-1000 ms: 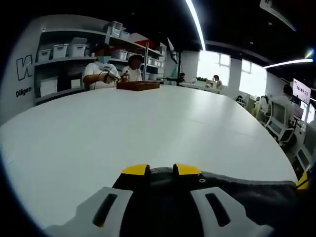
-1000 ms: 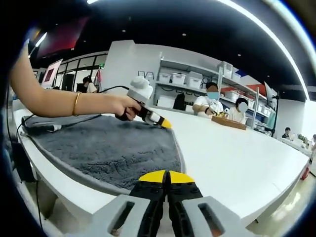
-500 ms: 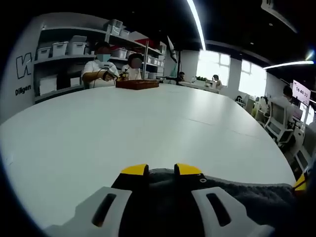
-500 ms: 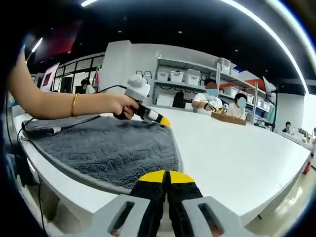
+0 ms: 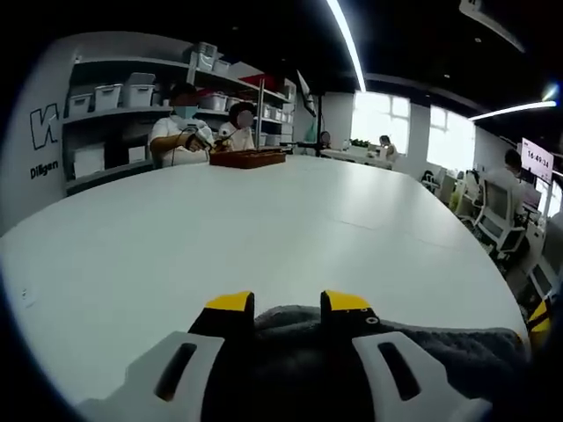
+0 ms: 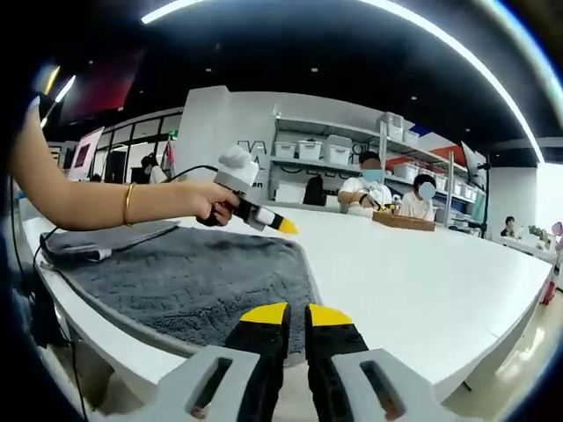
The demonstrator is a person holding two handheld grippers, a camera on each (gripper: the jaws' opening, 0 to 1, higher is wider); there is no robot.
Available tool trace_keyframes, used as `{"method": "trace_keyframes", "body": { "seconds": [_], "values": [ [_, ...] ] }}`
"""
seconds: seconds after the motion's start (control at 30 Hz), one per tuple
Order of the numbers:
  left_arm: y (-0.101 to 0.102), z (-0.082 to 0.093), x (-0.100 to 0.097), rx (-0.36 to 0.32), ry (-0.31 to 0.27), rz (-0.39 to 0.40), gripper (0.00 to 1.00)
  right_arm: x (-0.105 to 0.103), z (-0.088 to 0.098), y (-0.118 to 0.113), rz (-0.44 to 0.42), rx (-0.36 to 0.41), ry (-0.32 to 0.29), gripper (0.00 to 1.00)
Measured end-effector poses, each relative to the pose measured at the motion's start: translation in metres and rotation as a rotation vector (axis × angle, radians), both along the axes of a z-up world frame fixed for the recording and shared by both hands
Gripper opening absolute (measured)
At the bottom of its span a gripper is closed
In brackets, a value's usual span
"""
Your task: Open the folded towel by lifting each exposed corner and separating the folded layers until the towel lies flat within the target outline without major curled edges
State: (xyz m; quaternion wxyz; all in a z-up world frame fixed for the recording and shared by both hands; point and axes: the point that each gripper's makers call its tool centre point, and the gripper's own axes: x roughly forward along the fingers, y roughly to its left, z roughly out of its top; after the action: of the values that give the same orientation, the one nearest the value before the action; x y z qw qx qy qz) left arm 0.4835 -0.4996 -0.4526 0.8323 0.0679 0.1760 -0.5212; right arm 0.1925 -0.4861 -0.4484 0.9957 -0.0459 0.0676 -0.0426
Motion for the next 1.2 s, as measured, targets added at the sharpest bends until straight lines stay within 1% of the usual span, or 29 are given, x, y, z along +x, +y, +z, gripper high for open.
{"method": "trace_keyframes", "body": {
  "seconds": [0.07,0.17,0.23,0.3,0.33,0.5,0.53,0.57,0.6,0.63,0.67,0.73,0.8,0.83,0.87,0.9,1.07,1.2],
  "values": [
    [0.002,0.001,-0.001,0.008,-0.005,0.000,0.37,-0.001,0.004,-0.001,-0.010,0.002,-0.017,0.07],
    [0.007,0.003,-0.001,0.014,-0.010,0.007,0.42,-0.002,0.009,-0.003,-0.025,0.005,-0.031,0.18],
    [0.011,0.005,0.000,0.018,-0.004,0.023,0.47,-0.002,0.011,-0.004,-0.035,0.011,-0.033,0.27],
    [0.012,0.005,0.001,0.018,-0.001,0.027,0.53,-0.003,0.011,-0.004,-0.039,0.015,-0.032,0.33],
    [0.012,0.006,0.001,0.018,0.000,0.030,0.55,-0.003,0.011,-0.004,-0.043,0.020,-0.032,0.34],
    [0.019,0.009,0.002,0.028,-0.005,0.047,0.69,-0.004,0.013,-0.004,-0.055,0.031,-0.039,0.37],
    [0.023,0.012,0.002,0.033,-0.021,0.056,0.71,-0.005,0.014,-0.002,-0.056,0.030,-0.043,0.38],
    [0.033,0.018,0.003,0.041,-0.046,0.078,0.73,-0.006,0.017,0.002,-0.048,0.035,-0.048,0.38],
    [0.035,0.019,0.003,0.041,-0.048,0.083,0.76,-0.006,0.017,0.003,-0.045,0.036,-0.050,0.38],
    [0.044,0.020,0.005,0.056,-0.063,0.095,0.77,-0.005,0.018,0.006,-0.044,0.042,-0.047,0.38],
    [0.046,0.020,0.005,0.059,-0.069,0.099,0.78,-0.006,0.018,0.007,-0.043,0.043,-0.047,0.38],
    [0.054,0.022,0.006,0.065,-0.084,0.106,0.78,-0.006,0.021,0.010,-0.037,0.044,-0.050,0.38],
    [0.058,0.023,0.008,0.065,-0.084,0.112,0.77,-0.007,0.024,0.013,-0.033,0.042,-0.056,0.37],
    [0.061,0.025,0.008,0.058,-0.079,0.118,0.76,-0.007,0.024,0.013,-0.032,0.043,-0.057,0.37],
    [0.062,0.028,0.008,0.024,-0.058,0.130,0.75,-0.007,0.026,0.015,-0.031,0.043,-0.061,0.36],
    [0.066,0.030,0.008,0.017,-0.044,0.131,0.74,-0.006,0.026,0.016,-0.029,0.042,-0.061,0.36],
    [0.076,0.036,0.010,0.024,-0.070,0.139,0.75,-0.002,0.029,0.025,-0.009,0.040,-0.063,0.36],
    [0.086,0.040,0.011,0.013,-0.067,0.157,0.76,0.001,0.029,0.033,0.010,0.040,-0.053,0.36]
  ]
}}
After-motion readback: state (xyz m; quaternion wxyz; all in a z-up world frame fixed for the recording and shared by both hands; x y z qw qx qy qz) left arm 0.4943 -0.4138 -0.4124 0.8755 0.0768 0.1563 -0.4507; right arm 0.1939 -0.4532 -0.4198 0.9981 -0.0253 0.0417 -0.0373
